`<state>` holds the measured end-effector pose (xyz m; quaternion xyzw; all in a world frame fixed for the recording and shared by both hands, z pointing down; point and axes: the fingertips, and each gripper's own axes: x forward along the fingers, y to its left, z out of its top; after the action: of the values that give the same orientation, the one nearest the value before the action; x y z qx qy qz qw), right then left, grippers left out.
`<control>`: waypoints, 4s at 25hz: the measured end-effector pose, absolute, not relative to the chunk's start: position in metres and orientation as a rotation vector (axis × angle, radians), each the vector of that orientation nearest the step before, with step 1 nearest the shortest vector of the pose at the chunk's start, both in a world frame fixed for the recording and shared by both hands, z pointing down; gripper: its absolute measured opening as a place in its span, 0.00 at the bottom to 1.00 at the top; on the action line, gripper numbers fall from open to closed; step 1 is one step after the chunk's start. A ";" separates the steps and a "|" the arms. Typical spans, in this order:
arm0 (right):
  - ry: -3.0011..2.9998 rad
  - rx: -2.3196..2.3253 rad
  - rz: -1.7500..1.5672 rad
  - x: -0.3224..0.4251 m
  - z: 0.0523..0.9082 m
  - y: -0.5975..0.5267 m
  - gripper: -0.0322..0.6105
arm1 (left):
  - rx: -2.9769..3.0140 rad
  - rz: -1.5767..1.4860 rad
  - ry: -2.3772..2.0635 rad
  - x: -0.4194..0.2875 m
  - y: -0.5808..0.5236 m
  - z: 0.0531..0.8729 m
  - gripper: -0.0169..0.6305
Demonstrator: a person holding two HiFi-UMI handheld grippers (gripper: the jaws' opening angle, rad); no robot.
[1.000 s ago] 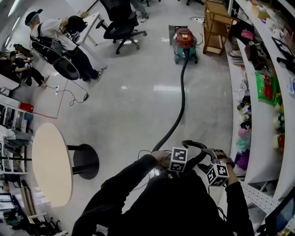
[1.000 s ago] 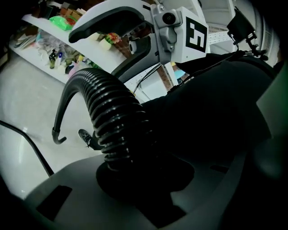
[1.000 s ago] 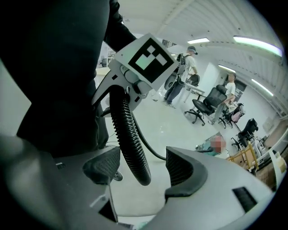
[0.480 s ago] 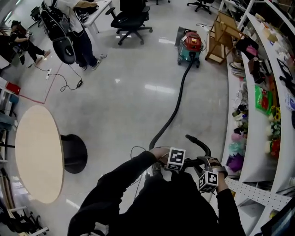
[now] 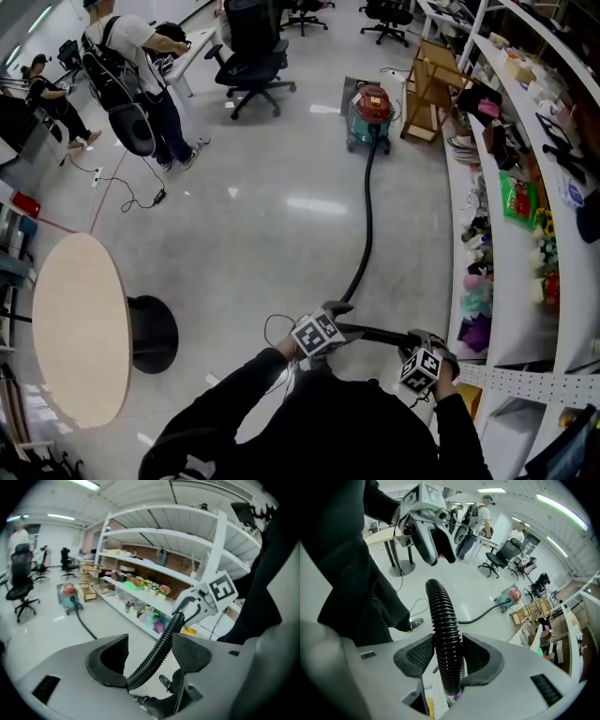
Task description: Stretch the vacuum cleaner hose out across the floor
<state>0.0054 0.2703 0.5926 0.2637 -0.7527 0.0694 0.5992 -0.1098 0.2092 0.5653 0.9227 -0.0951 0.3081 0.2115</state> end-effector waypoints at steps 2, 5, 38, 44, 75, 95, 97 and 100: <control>-1.734 0.647 0.191 0.029 0.601 0.286 0.34 | 2.403 0.751 -0.394 -0.117 0.222 0.566 0.49; -1.738 0.675 0.240 0.053 0.615 0.327 0.34 | 2.063 0.577 -0.339 -0.109 0.284 0.575 0.48; -1.888 0.911 0.137 -0.028 0.556 0.535 0.31 | 1.281 -0.629 -0.389 -0.131 0.427 0.602 0.27; -2.024 1.392 1.388 0.010 0.583 0.590 0.31 | 1.333 -0.667 -0.397 -0.186 0.449 0.569 0.27; -3.447 0.967 1.976 0.031 0.390 0.747 0.33 | 1.266 -0.822 -0.079 -0.137 0.701 0.516 0.40; -3.287 1.155 1.203 -0.165 0.344 0.765 0.33 | 1.706 -0.758 -0.119 -0.327 0.777 0.430 0.49; -3.260 1.151 1.125 -0.174 0.342 0.768 0.33 | 2.018 -0.583 -0.133 -0.322 0.772 0.380 0.49; -3.235 1.117 0.993 -0.181 0.335 0.775 0.33 | 2.424 -0.275 -0.132 -0.293 0.773 0.324 0.49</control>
<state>-0.1812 0.7747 0.3350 0.3065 -0.8877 0.2725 -0.2092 -0.2929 0.7726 0.3236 0.9323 -0.0510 -0.1059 0.3422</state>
